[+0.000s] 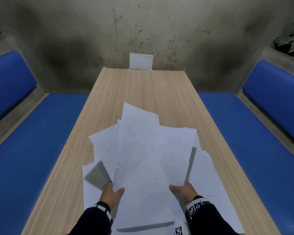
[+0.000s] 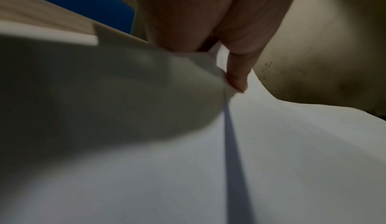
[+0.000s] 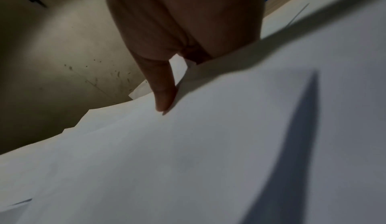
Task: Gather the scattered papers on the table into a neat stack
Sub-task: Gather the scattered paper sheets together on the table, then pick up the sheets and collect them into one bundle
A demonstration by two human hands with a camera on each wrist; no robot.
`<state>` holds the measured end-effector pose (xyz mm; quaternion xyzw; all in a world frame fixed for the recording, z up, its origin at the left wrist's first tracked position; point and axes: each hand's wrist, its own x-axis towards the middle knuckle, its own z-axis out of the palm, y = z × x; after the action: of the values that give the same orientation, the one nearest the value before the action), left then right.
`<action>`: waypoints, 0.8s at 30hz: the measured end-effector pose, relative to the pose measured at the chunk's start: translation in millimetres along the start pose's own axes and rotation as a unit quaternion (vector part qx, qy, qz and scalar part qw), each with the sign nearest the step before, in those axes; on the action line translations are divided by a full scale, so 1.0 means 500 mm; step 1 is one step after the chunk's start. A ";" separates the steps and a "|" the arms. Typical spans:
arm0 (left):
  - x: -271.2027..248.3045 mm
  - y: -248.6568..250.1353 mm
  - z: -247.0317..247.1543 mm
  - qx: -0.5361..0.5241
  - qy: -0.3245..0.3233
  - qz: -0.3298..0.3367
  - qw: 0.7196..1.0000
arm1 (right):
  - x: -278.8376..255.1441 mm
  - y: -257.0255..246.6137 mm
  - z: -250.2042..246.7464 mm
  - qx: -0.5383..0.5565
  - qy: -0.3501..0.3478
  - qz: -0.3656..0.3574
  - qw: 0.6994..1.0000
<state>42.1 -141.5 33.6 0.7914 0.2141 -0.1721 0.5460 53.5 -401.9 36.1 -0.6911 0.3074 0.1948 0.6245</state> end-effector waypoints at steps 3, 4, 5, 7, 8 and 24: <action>-0.005 0.001 -0.008 -0.035 0.004 -0.007 0.999 | -0.012 -0.009 -0.002 0.005 -0.016 0.010 1.000; -0.006 0.001 -0.012 -0.053 0.009 -0.009 0.999 | -0.015 -0.011 -0.005 0.018 -0.031 0.001 0.999; -0.008 0.004 -0.016 -0.077 0.015 -0.013 0.997 | -0.018 -0.016 -0.007 0.034 -0.046 -0.016 0.998; -0.012 0.012 -0.027 -0.129 0.033 -0.009 0.991 | -0.011 -0.018 -0.015 0.067 -0.071 -0.054 0.994; -0.015 0.018 -0.033 -0.144 0.041 -0.001 0.989 | -0.010 -0.021 -0.016 0.099 -0.086 -0.071 0.989; -0.104 0.159 -0.129 -0.176 0.088 0.141 0.970 | -0.074 -0.147 0.004 0.203 -0.224 -0.141 0.943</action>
<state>42.4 -113.7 145.0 0.7170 0.1748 0.0175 0.6746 75.8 -390.8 114.5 -0.5241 0.0919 0.1878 0.8256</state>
